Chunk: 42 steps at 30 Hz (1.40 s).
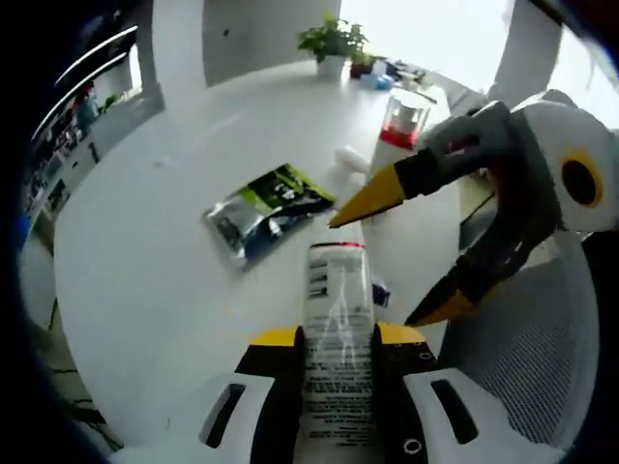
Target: Arrange the skincare products in the storage area until every visible bottle or jar stands upright without overlapping.
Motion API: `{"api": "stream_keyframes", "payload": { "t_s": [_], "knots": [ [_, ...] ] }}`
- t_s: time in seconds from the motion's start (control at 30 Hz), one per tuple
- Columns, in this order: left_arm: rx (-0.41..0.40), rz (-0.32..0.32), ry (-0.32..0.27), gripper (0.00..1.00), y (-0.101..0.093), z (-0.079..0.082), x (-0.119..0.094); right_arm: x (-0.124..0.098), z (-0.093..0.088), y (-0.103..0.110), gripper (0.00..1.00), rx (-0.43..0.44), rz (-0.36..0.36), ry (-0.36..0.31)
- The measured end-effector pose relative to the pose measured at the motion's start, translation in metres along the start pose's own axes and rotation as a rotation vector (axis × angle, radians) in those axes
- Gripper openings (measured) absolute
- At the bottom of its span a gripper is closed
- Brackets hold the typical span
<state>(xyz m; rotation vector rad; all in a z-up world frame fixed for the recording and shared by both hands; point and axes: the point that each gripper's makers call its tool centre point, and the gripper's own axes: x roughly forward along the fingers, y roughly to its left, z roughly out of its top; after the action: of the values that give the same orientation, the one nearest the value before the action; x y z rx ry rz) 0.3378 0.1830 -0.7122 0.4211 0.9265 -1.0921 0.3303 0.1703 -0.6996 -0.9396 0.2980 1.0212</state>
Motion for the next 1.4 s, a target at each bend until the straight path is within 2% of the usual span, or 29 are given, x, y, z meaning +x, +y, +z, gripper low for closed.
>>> {"api": "stream_keyframes", "payload": {
  "t_s": [0.03,0.1,0.2,0.37,0.47,0.63,0.8,0.87,0.97,1.0,1.07,1.13,1.17,1.27,1.37,1.4],
  "knots": [
    [-0.009,-0.026,0.018,0.23,-0.004,-0.001,0.0,0.002,0.001,0.002,0.54,-0.035,0.004,0.0],
    [0.001,-0.039,0.028,0.23,-0.007,-0.001,0.001,0.004,0.002,0.003,0.5,-0.086,-0.004,-0.003],
    [0.018,-0.054,0.072,0.23,-0.011,-0.003,0.002,0.007,0.006,0.006,0.41,-0.176,-0.012,-0.005],
    [-0.003,-0.101,0.122,0.23,-0.02,-0.004,0.0,0.011,0.005,0.009,0.39,-0.206,-0.029,0.004],
    [-0.035,-0.125,0.141,0.23,-0.021,-0.003,0.001,0.012,0.009,0.007,0.38,-0.266,-0.053,0.003],
    [-0.04,-0.148,0.188,0.23,-0.024,-0.004,0.001,0.013,0.01,0.017,0.26,-0.305,-0.019,0.0],
    [-0.054,-0.166,0.225,0.23,-0.025,-0.005,-0.001,0.014,0.011,0.016,0.26,-0.331,-0.024,-0.004],
    [-0.077,-0.179,0.233,0.24,-0.026,-0.004,-0.002,0.014,0.012,0.015,0.25,-0.318,-0.032,-0.004],
    [-0.117,-0.211,0.232,0.25,-0.026,-0.003,-0.004,0.012,0.013,0.012,0.21,-0.255,-0.029,-0.02],
    [-0.133,-0.226,0.221,0.26,-0.026,-0.001,-0.006,0.009,0.014,0.011,0.19,-0.198,-0.021,-0.044],
    [-0.191,-0.264,0.185,0.27,-0.03,0.006,-0.01,0.004,0.014,0.009,0.15,-0.19,-0.022,-0.058],
    [-0.194,-0.283,0.152,0.28,-0.031,0.01,-0.012,0.001,0.015,0.006,0.13,-0.12,-0.015,-0.069],
    [-0.194,-0.291,0.154,0.29,-0.031,0.01,-0.013,0.001,0.016,0.007,0.12,-0.09,-0.006,-0.081],
    [-0.183,-0.305,0.123,0.3,-0.033,0.015,-0.014,-0.002,0.015,0.003,0.1,-0.105,-0.011,-0.074],
    [-0.103,-0.348,0.059,0.3,-0.038,0.024,-0.016,-0.005,0.017,0.007,0.09,-0.047,0.016,-0.107],
    [-0.106,-0.351,0.05,0.29,-0.039,0.025,-0.018,-0.006,0.017,0.006,0.09,-0.037,0.014,-0.106]
  ]
}}
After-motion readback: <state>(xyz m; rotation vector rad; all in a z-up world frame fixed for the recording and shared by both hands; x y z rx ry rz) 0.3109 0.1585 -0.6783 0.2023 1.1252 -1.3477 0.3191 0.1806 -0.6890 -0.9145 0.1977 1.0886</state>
